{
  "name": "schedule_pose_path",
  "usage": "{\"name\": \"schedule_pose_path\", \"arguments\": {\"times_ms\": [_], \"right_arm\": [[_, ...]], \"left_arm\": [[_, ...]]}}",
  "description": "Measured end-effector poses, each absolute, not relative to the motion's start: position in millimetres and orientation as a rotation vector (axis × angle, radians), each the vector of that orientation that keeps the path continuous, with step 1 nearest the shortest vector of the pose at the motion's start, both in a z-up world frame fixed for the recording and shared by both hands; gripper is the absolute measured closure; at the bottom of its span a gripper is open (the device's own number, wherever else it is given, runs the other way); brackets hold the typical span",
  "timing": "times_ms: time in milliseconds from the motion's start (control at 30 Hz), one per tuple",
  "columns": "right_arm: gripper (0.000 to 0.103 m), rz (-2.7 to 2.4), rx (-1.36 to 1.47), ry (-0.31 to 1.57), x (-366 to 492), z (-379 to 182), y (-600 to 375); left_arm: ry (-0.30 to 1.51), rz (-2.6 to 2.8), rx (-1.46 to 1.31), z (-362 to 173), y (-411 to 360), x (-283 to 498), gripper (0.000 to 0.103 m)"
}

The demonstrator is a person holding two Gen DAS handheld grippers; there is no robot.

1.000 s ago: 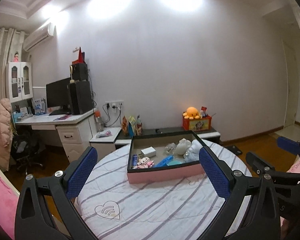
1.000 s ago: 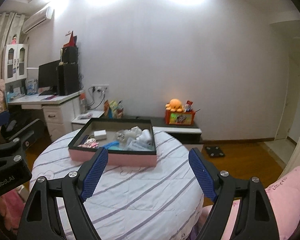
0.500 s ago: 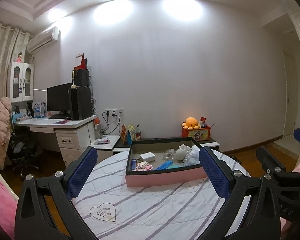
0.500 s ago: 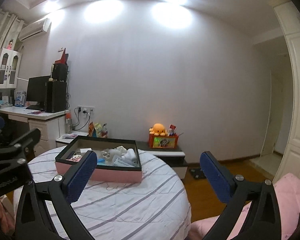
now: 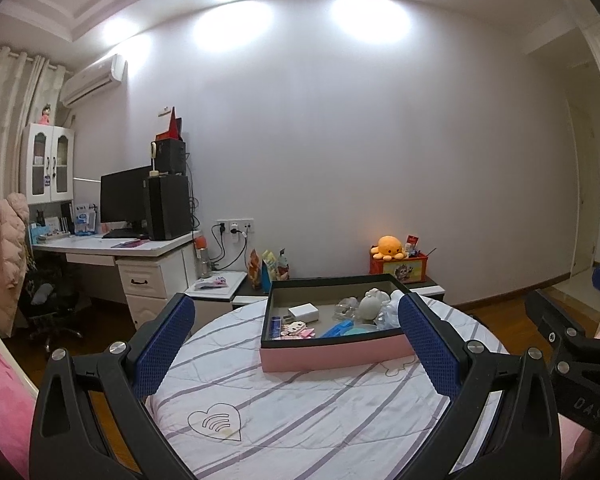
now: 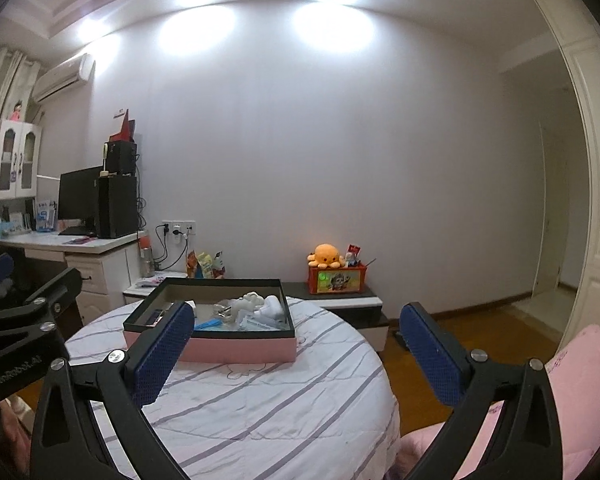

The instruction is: Organize rigid objects

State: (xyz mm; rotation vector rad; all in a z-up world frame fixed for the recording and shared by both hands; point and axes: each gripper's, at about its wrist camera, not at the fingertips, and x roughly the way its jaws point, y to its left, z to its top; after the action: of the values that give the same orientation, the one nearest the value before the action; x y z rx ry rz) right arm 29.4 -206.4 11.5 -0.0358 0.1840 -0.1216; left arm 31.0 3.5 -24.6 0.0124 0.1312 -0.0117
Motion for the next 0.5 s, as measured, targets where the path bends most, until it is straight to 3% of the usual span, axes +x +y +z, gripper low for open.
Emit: {"name": "schedule_pose_path", "arguments": {"times_ms": [500], "right_arm": [[0.000, -0.123, -0.043, 0.199, 34.1, 7.2, -210.6]], "left_arm": [[0.151, 0.007, 0.018, -29.6, 2.6, 35.7, 0.000]]}}
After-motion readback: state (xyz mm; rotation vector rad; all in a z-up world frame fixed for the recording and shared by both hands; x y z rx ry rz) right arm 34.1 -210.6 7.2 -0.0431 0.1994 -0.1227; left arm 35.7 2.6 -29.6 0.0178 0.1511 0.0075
